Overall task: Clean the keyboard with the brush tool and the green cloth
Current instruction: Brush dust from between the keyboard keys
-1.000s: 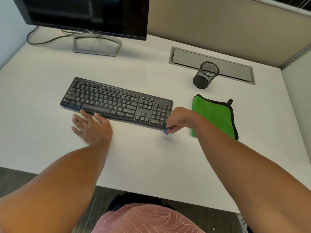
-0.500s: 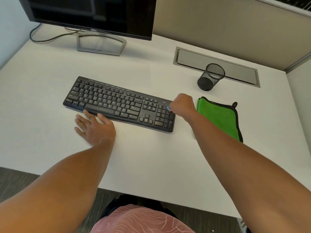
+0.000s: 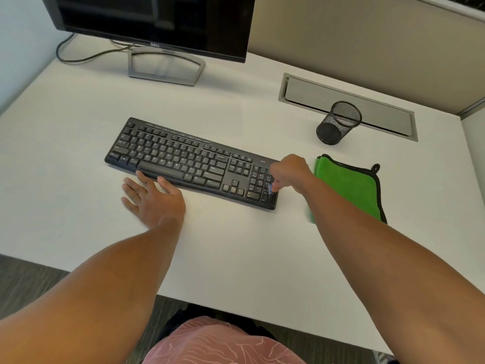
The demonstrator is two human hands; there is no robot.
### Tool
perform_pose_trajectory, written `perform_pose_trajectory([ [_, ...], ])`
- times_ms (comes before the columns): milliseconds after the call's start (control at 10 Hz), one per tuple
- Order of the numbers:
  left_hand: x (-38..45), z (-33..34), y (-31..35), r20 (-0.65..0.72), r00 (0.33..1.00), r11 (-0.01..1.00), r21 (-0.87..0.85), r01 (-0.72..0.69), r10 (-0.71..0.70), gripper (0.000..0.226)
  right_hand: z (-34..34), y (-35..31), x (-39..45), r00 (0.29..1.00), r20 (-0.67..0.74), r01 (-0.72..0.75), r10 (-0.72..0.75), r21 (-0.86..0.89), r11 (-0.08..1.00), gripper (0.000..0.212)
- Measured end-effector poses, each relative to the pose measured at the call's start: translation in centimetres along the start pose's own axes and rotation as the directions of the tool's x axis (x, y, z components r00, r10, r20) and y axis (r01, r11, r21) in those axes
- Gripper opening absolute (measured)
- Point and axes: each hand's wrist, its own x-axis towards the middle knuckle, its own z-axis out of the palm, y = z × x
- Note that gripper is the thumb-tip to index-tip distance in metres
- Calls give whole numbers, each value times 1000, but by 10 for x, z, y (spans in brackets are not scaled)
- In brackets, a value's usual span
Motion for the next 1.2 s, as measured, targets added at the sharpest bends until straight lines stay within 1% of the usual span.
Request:
perform_pose_trajectory([
  [100, 1, 0, 0, -2, 1000, 1000, -5, 0, 0, 65, 1, -5, 2, 989, 147, -15, 22, -50, 999, 44],
  [200, 1, 0, 0, -2, 1000, 1000, -4, 2, -2, 65, -2, -6, 3, 996, 67, 65, -65, 2, 998, 29],
  [300, 1, 0, 1, -1, 1000, 1000, -3, -1, 1, 64, 3, -1, 12, 977, -165, -82, 136, 297, 951, 23],
  [400, 1, 1, 0, -2, 1000, 1000, 4, -3, 3, 65, 5, 3, 15, 998, -68, 19, -14, 74, 997, 22],
  [500, 2, 1, 0, -2, 1000, 1000, 10, 0, 0, 65, -2, -2, 6, 961, 208, 225, -182, -206, 952, 28],
  [600, 1, 1, 0, -6, 1000, 1000, 7, -1, 1, 65, -6, -8, 6, 980, 169, 143, -106, -224, 964, 31],
  [700, 2, 1, 0, -1, 1000, 1000, 7, -7, 7, 65, -2, -9, 13, 996, -86, 22, -13, 100, 995, 29],
  [800, 1, 1, 0, -3, 1000, 1000, 7, -8, 8, 65, -10, -10, 15, 994, -110, -16, 18, 17, 1000, 34],
  [900, 2, 1, -1, -1, 1000, 1000, 8, -9, 9, 65, -2, -16, 5, 998, 28, 56, -53, -113, 992, 44],
  [1000, 0, 0, 0, -3, 1000, 1000, 3, -9, 9, 65, -1, -17, 10, 982, 155, 147, -111, -242, 959, 41],
  [1100, 1, 0, -1, -5, 1000, 1000, -3, -12, 12, 65, -4, -20, 6, 995, 35, 93, -88, -159, 983, 31],
  [1200, 0, 1, 0, -8, 1000, 1000, -4, -12, 12, 65, -6, -17, 12, 994, -103, -53, 46, -68, 996, 19],
])
